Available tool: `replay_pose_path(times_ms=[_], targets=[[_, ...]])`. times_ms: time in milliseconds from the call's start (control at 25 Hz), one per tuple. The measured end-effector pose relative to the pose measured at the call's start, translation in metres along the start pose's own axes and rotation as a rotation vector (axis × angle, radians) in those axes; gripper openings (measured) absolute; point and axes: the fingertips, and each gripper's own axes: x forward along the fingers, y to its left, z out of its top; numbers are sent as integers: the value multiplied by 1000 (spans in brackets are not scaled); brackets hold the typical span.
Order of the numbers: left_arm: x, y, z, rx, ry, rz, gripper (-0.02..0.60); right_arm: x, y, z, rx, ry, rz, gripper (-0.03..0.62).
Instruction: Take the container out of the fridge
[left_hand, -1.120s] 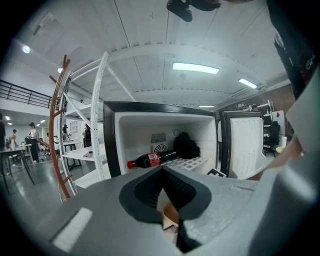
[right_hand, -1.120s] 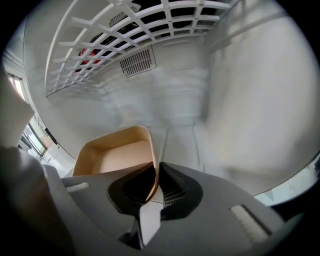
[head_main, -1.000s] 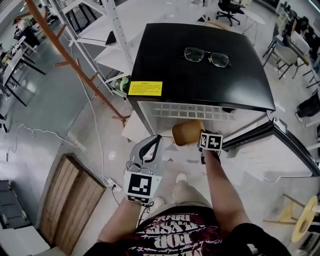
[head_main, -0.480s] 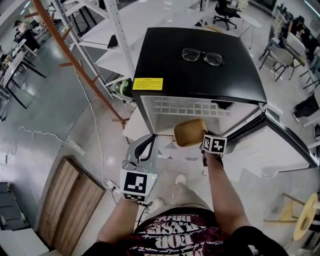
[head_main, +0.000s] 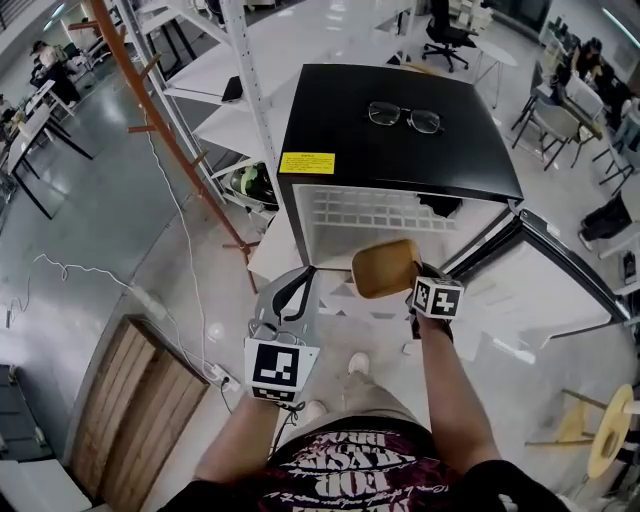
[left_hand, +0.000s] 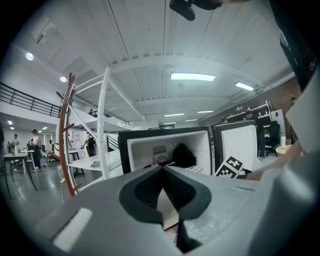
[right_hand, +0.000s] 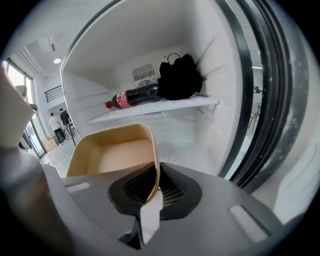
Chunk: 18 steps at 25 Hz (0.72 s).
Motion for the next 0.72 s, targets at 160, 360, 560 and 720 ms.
replay_pose_path(times_ms=[160, 360, 560, 720], targets=[[-8, -2, 9, 7, -18, 0, 0, -19, 6, 9, -9, -33, 19, 41], [-17, -8, 22, 13, -44, -12, 0, -49, 10, 30, -23, -95, 26, 41], [-26, -11, 28, -14, -54, -27, 0, -81, 19, 46, -43, -155, 37, 40], [-32, -18, 32, -27, -59, -48, 0, -107, 30, 53, -58, -195, 52, 40]])
